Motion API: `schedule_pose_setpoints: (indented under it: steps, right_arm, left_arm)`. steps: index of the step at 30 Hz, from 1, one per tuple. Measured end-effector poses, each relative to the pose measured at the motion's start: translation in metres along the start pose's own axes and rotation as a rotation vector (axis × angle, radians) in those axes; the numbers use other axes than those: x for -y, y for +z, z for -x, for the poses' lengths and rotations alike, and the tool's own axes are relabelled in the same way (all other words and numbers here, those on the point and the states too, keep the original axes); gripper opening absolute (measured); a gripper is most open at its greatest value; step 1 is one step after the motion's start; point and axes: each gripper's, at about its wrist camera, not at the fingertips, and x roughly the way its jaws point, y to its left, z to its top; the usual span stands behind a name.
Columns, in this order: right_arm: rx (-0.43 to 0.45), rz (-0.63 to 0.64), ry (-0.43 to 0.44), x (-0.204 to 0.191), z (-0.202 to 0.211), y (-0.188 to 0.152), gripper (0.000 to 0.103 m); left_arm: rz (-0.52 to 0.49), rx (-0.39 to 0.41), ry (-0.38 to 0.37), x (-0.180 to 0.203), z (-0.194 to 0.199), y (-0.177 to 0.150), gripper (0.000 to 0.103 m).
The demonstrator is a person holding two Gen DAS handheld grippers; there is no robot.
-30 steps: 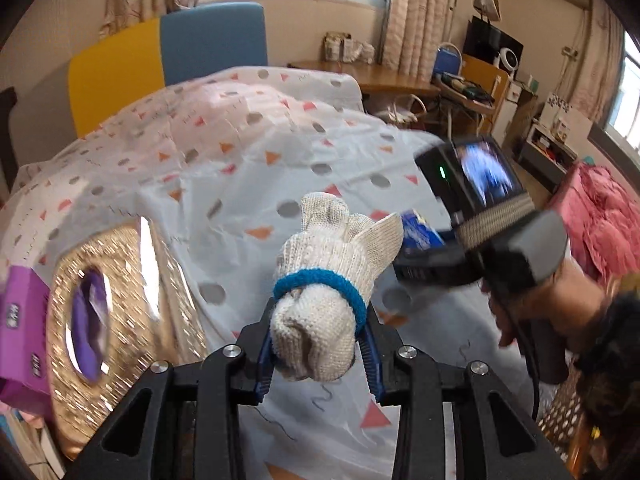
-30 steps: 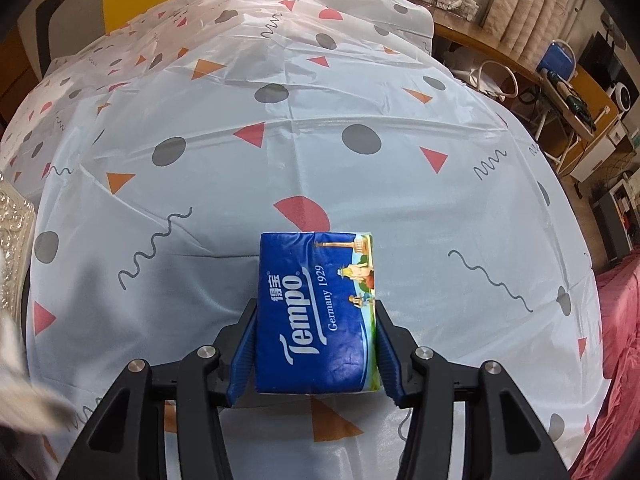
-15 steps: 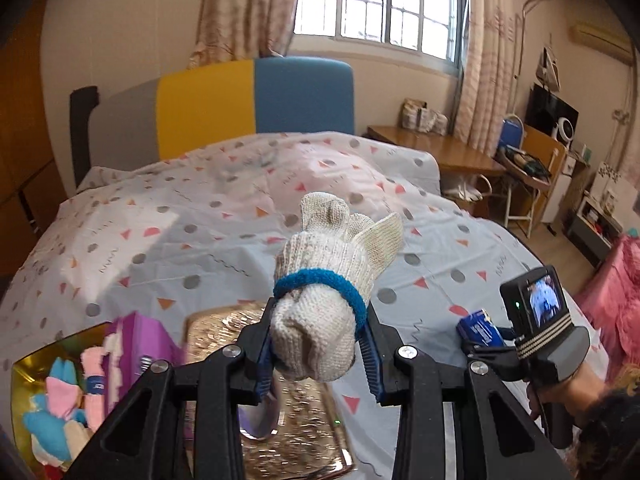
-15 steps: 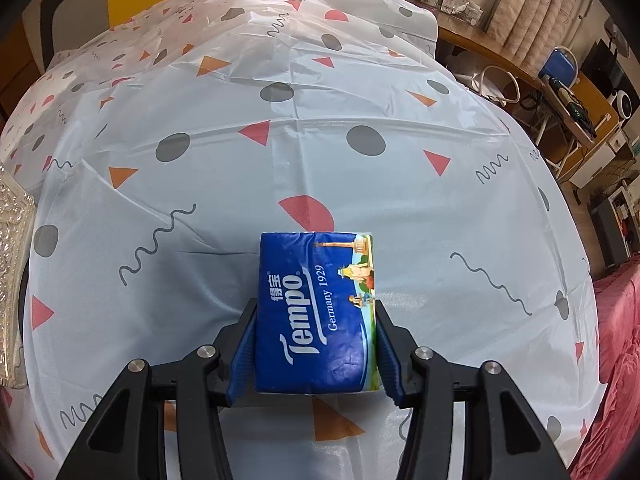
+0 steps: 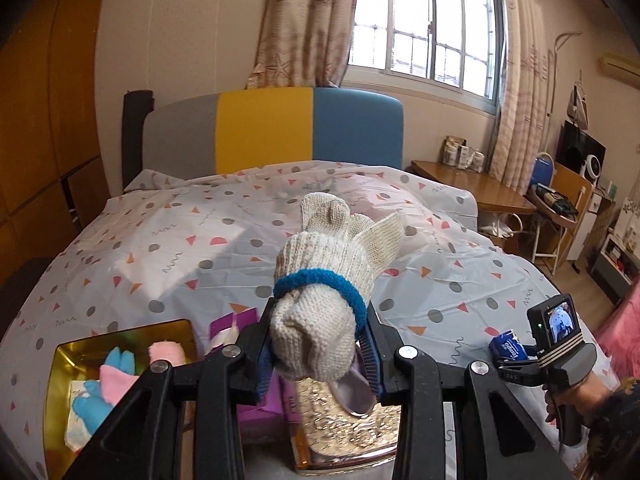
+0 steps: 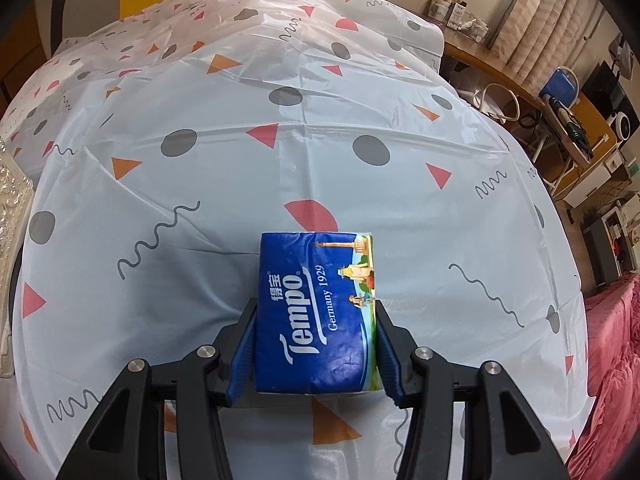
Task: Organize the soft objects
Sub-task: 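Lift the white knit glove with the left gripper toward the gold tray, then lower the white knit glove into the gold tray and open the left gripper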
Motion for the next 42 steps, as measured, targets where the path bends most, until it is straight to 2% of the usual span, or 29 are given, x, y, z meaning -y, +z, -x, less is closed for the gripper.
schedule_pose_setpoints:
  steps: [10,15,20,24,26,29,32,35,37,42]
  right_arm:
    - [0.006,0.013,-0.012,-0.002,0.002,-0.001,0.052]
    - [0.010,0.022,-0.018,-0.003,0.002,-0.001,0.052]
    - [0.011,0.029,-0.023,-0.004,0.002,-0.002,0.052]
    - [0.012,0.032,-0.028,-0.004,0.001,-0.002,0.052]
    - [0.013,0.032,-0.031,-0.005,0.002,-0.002,0.052]
    - [0.014,0.037,-0.040,-0.006,0.002,-0.002,0.052]
    - [0.013,0.036,-0.047,-0.007,0.002,-0.003,0.052]
    - [0.013,0.037,-0.049,-0.007,0.003,-0.003,0.052]
    - [0.013,0.037,-0.049,-0.007,0.003,-0.003,0.052]
    - [0.011,0.036,-0.046,-0.007,0.003,-0.003,0.052]
  left_arm:
    - [0.084,-0.026,0.070,-0.061,0.015,-0.024,0.038]
    - [0.191,-0.069,0.144,-0.129,0.031,-0.055,0.038]
    - [0.358,-0.101,0.291,-0.218,0.064,-0.096,0.038]
    - [0.462,-0.128,0.354,-0.257,0.087,-0.127,0.038]
    - [0.507,-0.149,0.354,-0.265,0.093,-0.145,0.038]
    - [0.562,-0.174,0.305,-0.260,0.091,-0.160,0.038]
    - [0.557,-0.177,0.248,-0.243,0.079,-0.163,0.038]
    - [0.548,-0.215,0.207,-0.230,0.059,-0.162,0.039]
    - [0.504,-0.232,0.235,-0.223,0.043,-0.161,0.039]
    - [0.493,-0.314,0.263,-0.222,0.015,-0.178,0.047]
